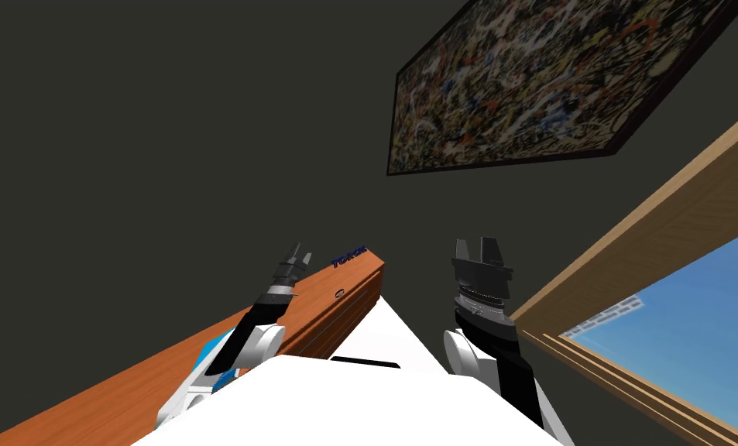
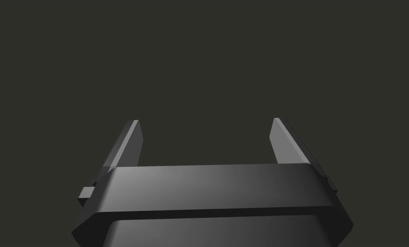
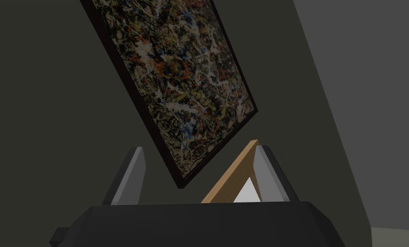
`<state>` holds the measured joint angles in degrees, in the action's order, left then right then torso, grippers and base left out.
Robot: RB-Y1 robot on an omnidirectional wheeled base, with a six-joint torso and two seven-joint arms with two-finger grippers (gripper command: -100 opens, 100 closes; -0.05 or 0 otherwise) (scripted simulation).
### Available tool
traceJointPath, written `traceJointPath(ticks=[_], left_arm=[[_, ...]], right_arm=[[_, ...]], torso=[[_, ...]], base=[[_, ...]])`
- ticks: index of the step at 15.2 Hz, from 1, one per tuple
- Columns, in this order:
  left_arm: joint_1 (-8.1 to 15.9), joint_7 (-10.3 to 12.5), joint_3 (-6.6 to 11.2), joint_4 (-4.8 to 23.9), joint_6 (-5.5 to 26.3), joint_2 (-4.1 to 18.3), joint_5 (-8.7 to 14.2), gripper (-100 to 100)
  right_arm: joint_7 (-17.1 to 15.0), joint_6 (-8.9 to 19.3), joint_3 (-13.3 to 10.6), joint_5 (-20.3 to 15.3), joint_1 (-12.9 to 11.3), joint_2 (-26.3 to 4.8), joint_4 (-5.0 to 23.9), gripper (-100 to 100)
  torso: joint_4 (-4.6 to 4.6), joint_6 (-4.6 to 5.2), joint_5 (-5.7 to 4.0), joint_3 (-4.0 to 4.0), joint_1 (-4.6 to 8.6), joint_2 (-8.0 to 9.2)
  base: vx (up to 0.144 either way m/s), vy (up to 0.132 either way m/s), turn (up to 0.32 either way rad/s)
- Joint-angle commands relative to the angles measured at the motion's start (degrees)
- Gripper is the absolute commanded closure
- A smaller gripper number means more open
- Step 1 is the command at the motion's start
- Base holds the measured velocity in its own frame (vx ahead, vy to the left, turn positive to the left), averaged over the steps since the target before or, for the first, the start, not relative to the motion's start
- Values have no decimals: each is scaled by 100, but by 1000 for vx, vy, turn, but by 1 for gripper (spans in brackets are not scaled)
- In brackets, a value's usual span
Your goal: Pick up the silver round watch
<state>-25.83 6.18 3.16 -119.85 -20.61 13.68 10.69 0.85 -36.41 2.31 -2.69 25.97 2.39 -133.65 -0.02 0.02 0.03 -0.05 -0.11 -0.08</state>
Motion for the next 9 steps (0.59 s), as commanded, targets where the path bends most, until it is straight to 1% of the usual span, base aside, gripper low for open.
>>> traceJointPath(ticks=[1,2,3,4,5,6,8,9], left_arm=[[69,37,-22,159,124,65,165,-100],[162,90,-39,389,214,147,367,-100],[162,90,-39,397,214,147,367,-100],[260,145,-58,569,308,219,577,-100],[260,145,-58,646,308,219,579,-100],[361,202,-76,779,405,283,776,-100],[361,202,-76,906,405,283,798,-100],[361,202,-76,906,405,283,798,-100]], right_arm=[[0,0,0,0,0,0,0,0],[0,0,0,0,0,0,0,0],[0,0,0,0,0,0,0,0],[0,0,0,0,0,0,0,0],[0,0,0,0,0,0,0,0],[0,0,0,0,0,0,0,0],[0,0,0,0,0,0,0,0],[0,0,0,0,0,0,0,0]], torso=[[0,0,0,0,0,0],[0,0,0,0,1,0],[0,1,0,0,2,0],[0,0,0,0,3,0],[0,1,-1,0,4,-1],[0,-1,-1,0,4,0],[0,0,-1,0,3,0],[0,-2,-1,1,4,2]], base=[[10,17,-86],[12,14,-126],[11,14,-109],[9,12,-125],[9,12,-110],[10,13,-146],[8,14,-81],[2,8,17]])
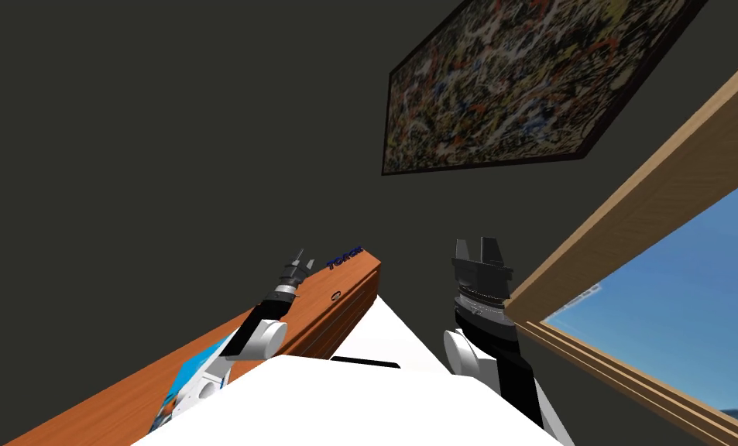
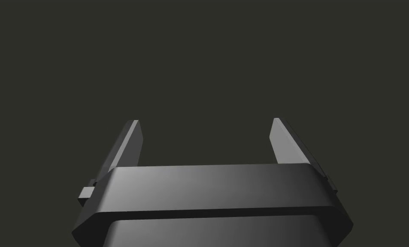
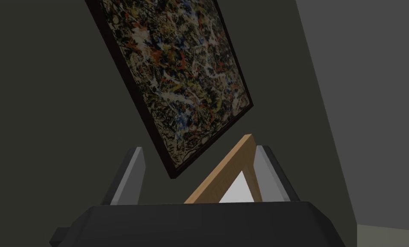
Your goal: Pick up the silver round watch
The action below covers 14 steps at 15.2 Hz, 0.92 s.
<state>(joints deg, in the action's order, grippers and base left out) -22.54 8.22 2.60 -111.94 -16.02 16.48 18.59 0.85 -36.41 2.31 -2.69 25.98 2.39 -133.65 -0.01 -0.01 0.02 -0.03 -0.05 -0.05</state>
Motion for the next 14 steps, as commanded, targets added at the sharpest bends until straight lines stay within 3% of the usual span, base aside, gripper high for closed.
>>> traceJointPath(ticks=[1,2,3,4,9,11,12,13,14], left_arm=[[137,57,-39,286,47,59,235,-100],[137,57,-39,383,47,59,235,-100],[245,118,-60,555,151,107,446,-100],[245,118,-60,660,151,107,467,-100],[583,306,-124,1392,476,212,1102,-100],[583,306,-124,1528,476,212,1190,-100],[698,370,-146,1707,587,235,1410,-100],[698,370,-146,1826,587,235,1436,-100],[815,434,-169,1995,699,252,1622,-100]], right_arm=[[0,0,0,0,0,0,0,0],[0,0,0,0,-1,0,0,0],[0,0,0,0,-1,0,0,0],[0,0,0,0,-1,0,0,0],[0,0,0,0,0,0,0,0],[0,0,0,0,0,0,0,0],[0,0,0,0,0,0,0,0],[0,0,0,0,-1,0,0,0],[0,0,0,0,0,0,0,0]], torso=[[0,0,0,0,0,0],[0,3,0,0,1,0],[0,3,0,0,1,-1],[0,4,0,-1,0,-1],[-1,2,1,-2,-3,-3],[-1,2,0,-1,-2,-2],[0,0,0,-1,-1,-1],[0,4,0,-1,0,-1],[-1,2,0,-1,0,-1]], base=[[4,5,-89],[5,8,-116],[6,11,-152],[7,15,-137],[8,17,-142],[6,14,-88],[3,10,-110],[4,11,-135],[5,13,-174]])
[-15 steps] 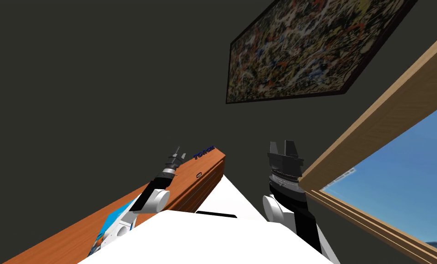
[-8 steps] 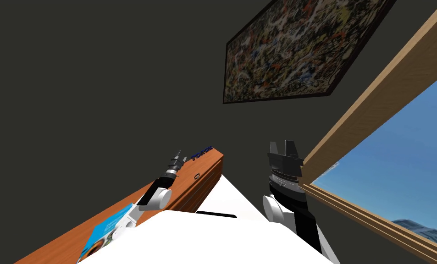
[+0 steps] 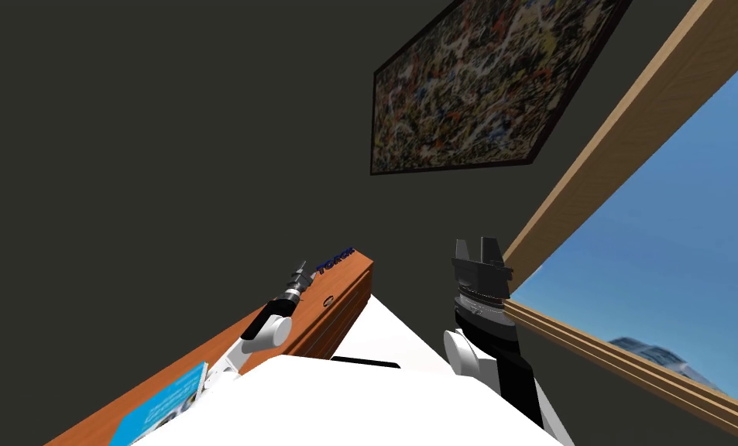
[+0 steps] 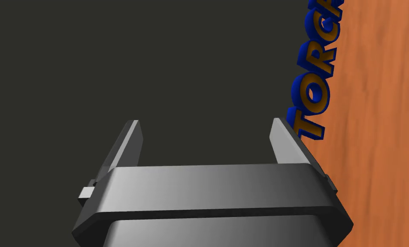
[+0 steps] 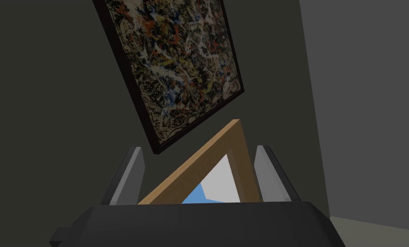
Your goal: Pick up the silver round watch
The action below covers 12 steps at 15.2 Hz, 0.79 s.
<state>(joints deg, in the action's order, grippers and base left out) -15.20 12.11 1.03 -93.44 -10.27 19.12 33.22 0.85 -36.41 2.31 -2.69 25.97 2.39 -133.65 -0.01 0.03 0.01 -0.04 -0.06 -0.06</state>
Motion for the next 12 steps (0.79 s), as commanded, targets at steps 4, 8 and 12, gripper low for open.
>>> traceJointPath(ticks=[4,8,12], left_arm=[[197,109,-34,577,237,0,468,-100],[428,236,-79,1011,460,11,948,-100],[542,299,-101,1476,570,10,1200,-100]], right_arm=[[0,0,0,0,0,0,0,0],[0,0,0,0,1,0,0,0],[0,0,0,0,0,0,0,0]], torso=[[-1,-2,0,-1,0,-1],[0,-4,-1,1,2,2],[0,-2,0,0,1,0]], base=[[6,15,-107],[2,10,-92],[5,13,-123]])
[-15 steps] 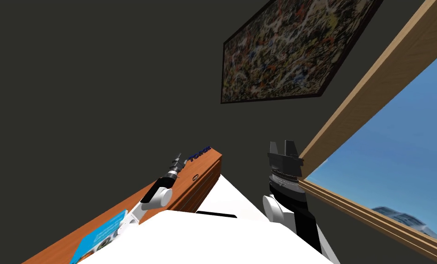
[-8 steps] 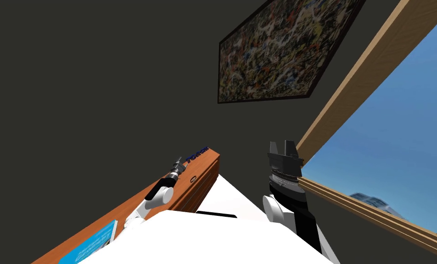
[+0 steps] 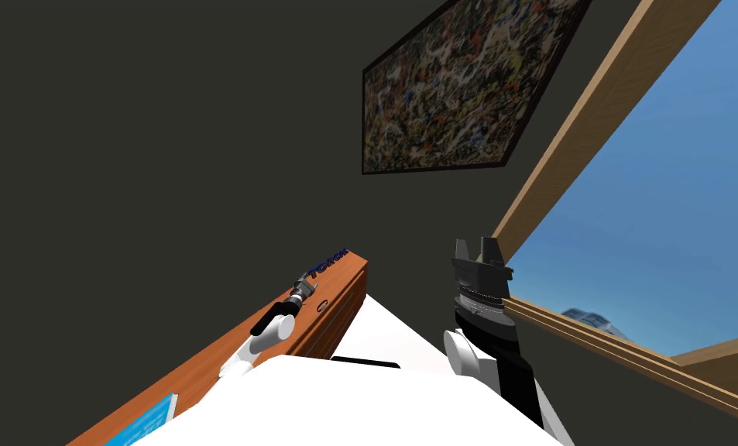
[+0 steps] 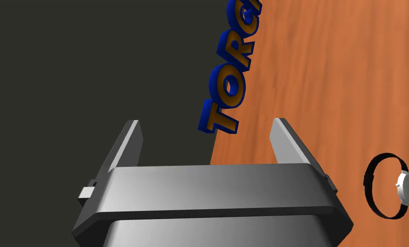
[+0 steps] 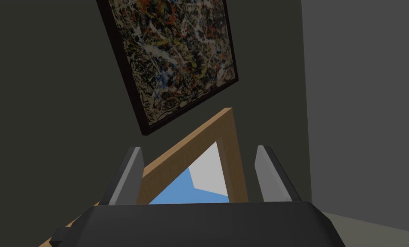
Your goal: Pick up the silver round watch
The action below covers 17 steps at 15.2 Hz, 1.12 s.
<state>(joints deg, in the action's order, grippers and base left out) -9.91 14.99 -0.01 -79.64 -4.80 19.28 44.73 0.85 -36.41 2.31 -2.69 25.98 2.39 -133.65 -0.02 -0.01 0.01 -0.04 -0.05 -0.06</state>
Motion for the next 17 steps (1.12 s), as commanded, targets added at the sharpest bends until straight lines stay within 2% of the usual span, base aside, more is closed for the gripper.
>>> traceJointPath(ticks=[1,3,4,6,7,9,10,11,12,13,14,15,17], left_arm=[[124,73,-20,286,132,-10,286,-100],[124,73,-20,391,132,-10,286,-100],[233,133,-41,594,238,-18,519,-100],[233,133,-41,681,238,-18,519,-100],[338,192,-62,870,342,-27,740,-100],[338,192,-62,965,342,-27,746,-100],[440,248,-82,1170,443,-39,966,-100],[440,248,-82,1242,443,-39,966,-100],[538,303,-102,1435,541,-53,1178,-100],[538,303,-102,1510,541,-53,1178,-100],[630,355,-121,1767,634,-69,1380,-100],[630,355,-121,1769,634,-69,1380,-100],[798,450,-156,2204,808,-103,1729,-100]], right_arm=[[0,0,0,0,0,0,0,0],[0,0,0,0,0,0,0,0],[0,0,0,0,0,0,0,0],[0,0,0,0,0,0,0,0],[0,0,0,0,0,0,0,0],[0,0,0,0,0,0,0,0],[0,0,0,0,0,0,0,0],[0,0,0,0,0,0,0,0],[0,0,0,0,0,0,0,0],[0,0,0,0,0,0,0,0],[0,0,0,0,0,0,0,0],[0,0,0,0,0,0,0,0],[0,0,0,0,0,0,0,0]], torso=[[0,0,0,0,0,0],[0,1,0,1,1,1],[0,0,0,1,2,1],[0,2,0,0,3,1],[0,0,-1,1,3,1],[0,1,-1,0,2,1],[0,0,-1,0,2,1],[1,2,0,0,2,0],[0,1,0,0,1,0],[0,3,0,0,0,-1],[0,1,0,0,0,0],[0,2,0,0,0,0],[0,3,1,0,0,-1]], base=[[1,11,-96],[2,11,-77],[2,9,-105],[2,10,-79],[3,7,-105],[4,10,-74],[3,11,-88],[4,13,-112],[6,16,-148],[4,18,-123],[3,17,-127],[3,18,-103],[4,19,-165]])
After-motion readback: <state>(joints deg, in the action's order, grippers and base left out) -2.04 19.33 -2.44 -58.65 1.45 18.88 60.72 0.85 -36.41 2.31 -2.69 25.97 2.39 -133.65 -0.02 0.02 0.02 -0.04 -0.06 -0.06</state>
